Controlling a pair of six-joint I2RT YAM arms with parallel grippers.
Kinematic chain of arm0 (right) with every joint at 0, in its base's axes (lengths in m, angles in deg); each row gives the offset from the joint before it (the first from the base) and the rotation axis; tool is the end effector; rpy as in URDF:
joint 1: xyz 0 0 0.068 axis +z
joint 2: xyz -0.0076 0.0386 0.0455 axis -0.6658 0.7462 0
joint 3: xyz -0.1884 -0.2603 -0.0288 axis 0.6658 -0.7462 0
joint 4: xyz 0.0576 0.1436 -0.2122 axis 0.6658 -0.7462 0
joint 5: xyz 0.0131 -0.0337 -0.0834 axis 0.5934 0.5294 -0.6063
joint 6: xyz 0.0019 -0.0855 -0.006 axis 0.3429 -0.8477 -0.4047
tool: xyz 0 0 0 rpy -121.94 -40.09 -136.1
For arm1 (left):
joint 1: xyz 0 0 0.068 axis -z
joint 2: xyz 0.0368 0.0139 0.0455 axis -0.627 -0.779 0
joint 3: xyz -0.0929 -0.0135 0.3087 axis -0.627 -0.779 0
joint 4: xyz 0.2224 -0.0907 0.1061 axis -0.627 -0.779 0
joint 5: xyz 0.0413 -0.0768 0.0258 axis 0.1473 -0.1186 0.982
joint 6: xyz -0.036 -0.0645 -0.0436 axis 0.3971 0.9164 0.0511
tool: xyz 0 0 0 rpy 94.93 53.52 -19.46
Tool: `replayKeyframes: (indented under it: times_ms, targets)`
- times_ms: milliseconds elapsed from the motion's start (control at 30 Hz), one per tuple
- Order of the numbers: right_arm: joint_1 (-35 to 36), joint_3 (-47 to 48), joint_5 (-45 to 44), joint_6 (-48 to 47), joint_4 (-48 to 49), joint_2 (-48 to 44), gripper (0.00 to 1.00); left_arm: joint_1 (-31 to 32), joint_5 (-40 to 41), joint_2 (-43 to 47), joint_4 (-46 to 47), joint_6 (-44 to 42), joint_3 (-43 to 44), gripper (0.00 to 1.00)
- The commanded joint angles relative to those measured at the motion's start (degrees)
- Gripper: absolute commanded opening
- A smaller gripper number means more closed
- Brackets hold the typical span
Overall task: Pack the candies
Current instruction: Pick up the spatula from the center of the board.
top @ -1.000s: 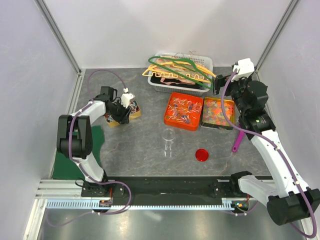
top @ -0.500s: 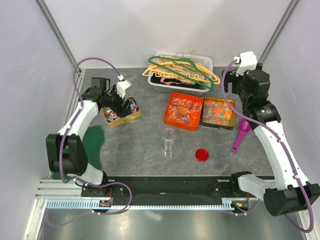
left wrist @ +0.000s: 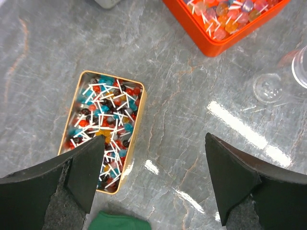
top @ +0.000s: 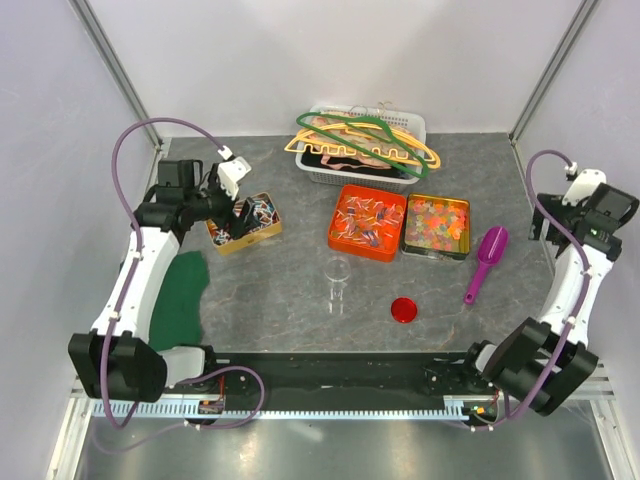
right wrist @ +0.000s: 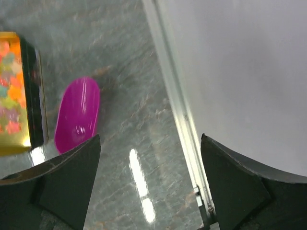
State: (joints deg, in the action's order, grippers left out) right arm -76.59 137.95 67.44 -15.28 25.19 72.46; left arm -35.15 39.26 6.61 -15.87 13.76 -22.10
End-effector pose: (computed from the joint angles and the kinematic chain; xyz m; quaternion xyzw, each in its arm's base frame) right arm 0.2259 -0.1445 0.3533 0.0955 0.8867 -0.1452 0.4283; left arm 0.2683 -0.0608 0.3622 0.3909 0.7889 -0.1684 0.4432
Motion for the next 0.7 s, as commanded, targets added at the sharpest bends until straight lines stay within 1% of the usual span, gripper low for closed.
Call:
replayKeyframes:
  times_ms: [0,67,133,367,500,567,667]
  targets:
    - [-2.85,-4.50,14.80,-7.22,-4.00,1.86,0.92,0.10,-0.18,2.79,-2.16,2.98,0.41,0.92]
    - [-2.85,-6.26,16.74,-9.50,-4.00,1.86,0.92,0.18,0.70,3.06,-2.78,3.50,0.67,0.92]
    - [-2.85,-8.38,18.16,-9.86,-3.48,2.38,0.91,0.10,0.97,3.85,-3.48,4.03,0.76,0.92]
    - [-2.86,-11.11,17.98,-7.41,3.54,5.29,0.87,0.10,2.72,5.43,-4.28,6.67,0.41,0.92]
    - [-2.77,-11.55,20.26,-4.95,6.89,7.31,0.80,0.10,3.34,5.08,-4.19,7.98,0.67,0.92]
    - [-2.68,-11.37,21.32,-4.33,8.56,8.19,0.79,0.18,3.78,4.82,-4.19,8.51,0.59,0.92]
    - [-1.98,-11.37,19.84,-2.57,11.10,9.15,0.77,0.18,3.96,4.47,-4.01,8.95,0.24,0.92]
